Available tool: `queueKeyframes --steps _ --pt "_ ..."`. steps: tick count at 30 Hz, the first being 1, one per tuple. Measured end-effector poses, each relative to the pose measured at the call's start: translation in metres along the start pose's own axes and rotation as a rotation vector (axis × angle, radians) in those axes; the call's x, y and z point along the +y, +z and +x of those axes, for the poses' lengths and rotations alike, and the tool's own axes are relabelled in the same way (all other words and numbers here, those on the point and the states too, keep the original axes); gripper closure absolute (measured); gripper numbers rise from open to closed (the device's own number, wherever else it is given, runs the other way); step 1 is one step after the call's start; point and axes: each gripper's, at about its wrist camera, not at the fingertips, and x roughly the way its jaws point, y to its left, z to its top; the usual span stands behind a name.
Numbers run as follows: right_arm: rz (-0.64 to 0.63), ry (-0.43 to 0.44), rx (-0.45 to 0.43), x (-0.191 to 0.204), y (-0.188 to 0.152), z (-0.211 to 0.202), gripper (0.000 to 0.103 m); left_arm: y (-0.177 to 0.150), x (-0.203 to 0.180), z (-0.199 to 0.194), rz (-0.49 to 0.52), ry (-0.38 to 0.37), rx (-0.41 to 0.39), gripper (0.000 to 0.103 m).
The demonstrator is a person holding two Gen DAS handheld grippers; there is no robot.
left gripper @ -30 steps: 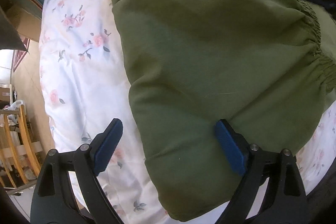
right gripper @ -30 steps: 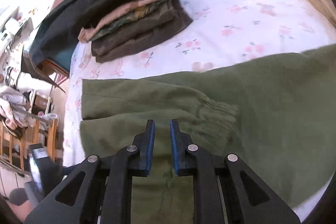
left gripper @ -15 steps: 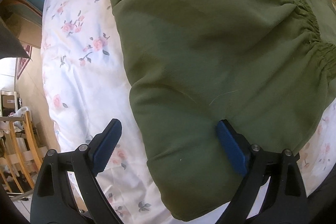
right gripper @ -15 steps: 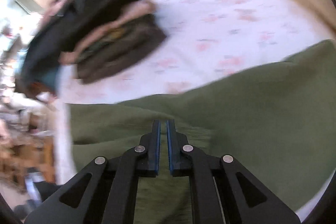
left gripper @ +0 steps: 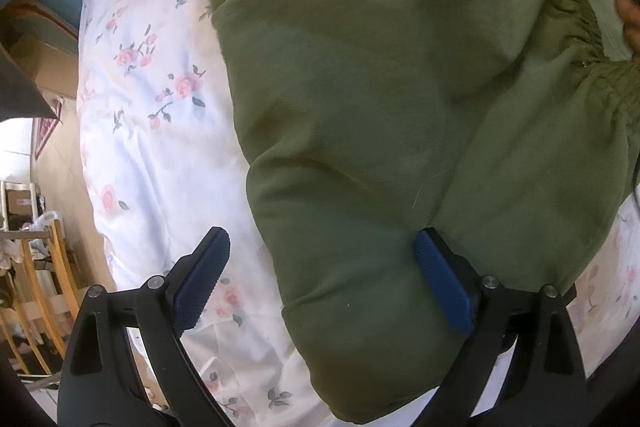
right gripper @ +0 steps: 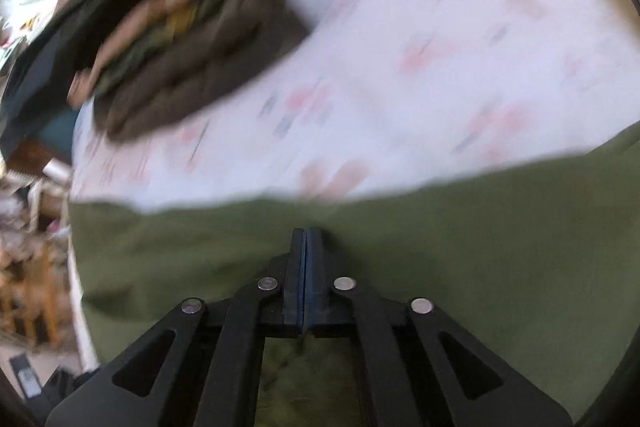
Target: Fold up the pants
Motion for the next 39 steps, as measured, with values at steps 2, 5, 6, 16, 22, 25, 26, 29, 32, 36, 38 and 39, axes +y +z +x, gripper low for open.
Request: queueKeyframes --steps 2,5,6,16,22,25,26,29,32,36,38,39 --pt "0.012 0.039 0.000 -0.006 0.009 -0.008 0.095 0.002 -0.004 -0.003 0.000 0.002 0.006 0.011" --pt "-0.019 0.184 0.065 0.005 0.004 -0.020 0.095 0.010 -0.002 -0.016 -0.021 -0.058 -0.004 0.011" --pt "-0.049 0.170 0.064 0.013 0.001 -0.023 0.095 0.014 0.003 -0.025 -0.042 -0.085 -0.030 0.011" --pt "-0.032 0.348 0.203 0.046 -0.067 -0.065 0.086 0.106 0.128 -0.039 -0.422 -0.308 -0.138 0.014" --pt "-0.250 0.435 0.337 0.135 -0.147 -0.037 0.086 0.131 0.126 0.008 -0.375 -0.404 -0.113 0.051" --pt "-0.353 0.385 0.413 0.159 -0.178 -0.009 0.086 0.136 0.117 0.014 -0.328 -0.434 -0.101 0.094" --pt "-0.398 0.354 0.423 0.162 -0.187 -0.002 0.090 0.138 0.114 0.011 -0.299 -0.414 -0.120 0.097" --pt "-0.406 0.334 0.443 0.157 -0.193 0.006 0.094 0.147 0.108 0.003 -0.239 -0.388 -0.156 0.101" --pt "-0.417 0.343 0.471 0.154 -0.194 0.002 0.097 0.161 0.124 -0.005 -0.285 -0.402 -0.181 0.102" --pt "-0.437 0.338 0.535 0.150 -0.205 0.001 0.101 0.169 0.135 0.007 -0.317 -0.378 -0.161 0.102" --pt "-0.440 0.338 0.540 0.147 -0.209 0.000 0.102 0.169 0.136 0.014 -0.350 -0.377 -0.169 0.102" --pt "-0.440 0.337 0.535 0.146 -0.209 -0.001 0.103 0.170 0.133 0.016 -0.350 -0.363 -0.162 0.099"
